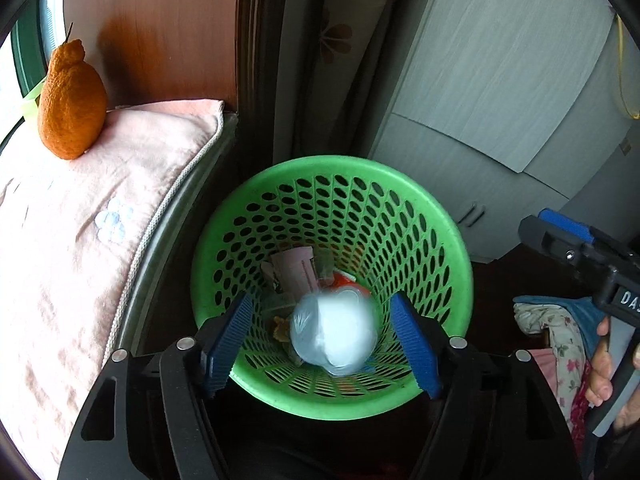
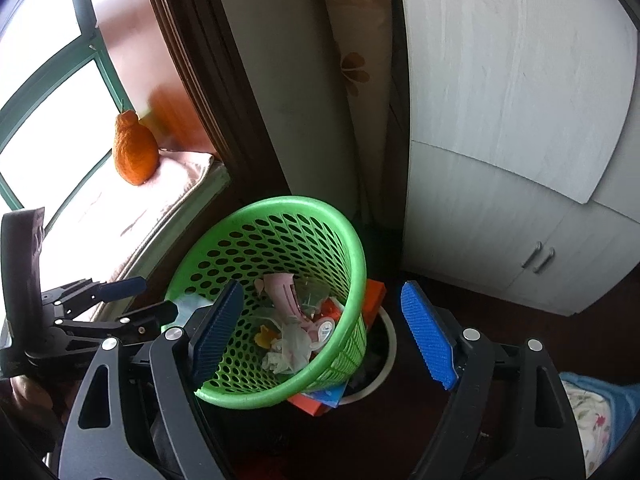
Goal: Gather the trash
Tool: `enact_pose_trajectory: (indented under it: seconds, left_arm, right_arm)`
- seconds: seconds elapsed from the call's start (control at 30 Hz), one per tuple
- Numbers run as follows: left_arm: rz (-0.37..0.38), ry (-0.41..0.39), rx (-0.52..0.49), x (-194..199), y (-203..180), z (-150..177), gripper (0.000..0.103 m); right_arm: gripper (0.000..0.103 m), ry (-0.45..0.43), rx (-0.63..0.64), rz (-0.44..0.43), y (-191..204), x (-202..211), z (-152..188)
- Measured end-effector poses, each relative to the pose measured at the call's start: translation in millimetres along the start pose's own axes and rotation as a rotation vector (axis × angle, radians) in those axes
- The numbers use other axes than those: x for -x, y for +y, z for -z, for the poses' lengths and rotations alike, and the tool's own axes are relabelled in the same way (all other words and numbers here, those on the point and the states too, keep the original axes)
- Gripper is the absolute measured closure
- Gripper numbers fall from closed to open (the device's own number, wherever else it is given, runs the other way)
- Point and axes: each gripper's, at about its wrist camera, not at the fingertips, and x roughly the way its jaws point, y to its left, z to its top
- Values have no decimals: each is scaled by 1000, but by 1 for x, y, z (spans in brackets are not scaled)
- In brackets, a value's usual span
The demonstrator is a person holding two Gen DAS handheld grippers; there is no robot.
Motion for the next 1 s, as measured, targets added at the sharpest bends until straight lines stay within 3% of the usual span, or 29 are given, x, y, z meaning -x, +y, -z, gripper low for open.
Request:
enact_pose_trajectory:
  seconds: [0.4,1.0]
  left_arm:
    - [-52,-94,37,47,22,6,17]
    - [-277,-237,123,135,84,38,7]
  right_arm:
    - [20,-16,23,-50,27,11,0]
    - [10,-52,122,-92,104,21,-5]
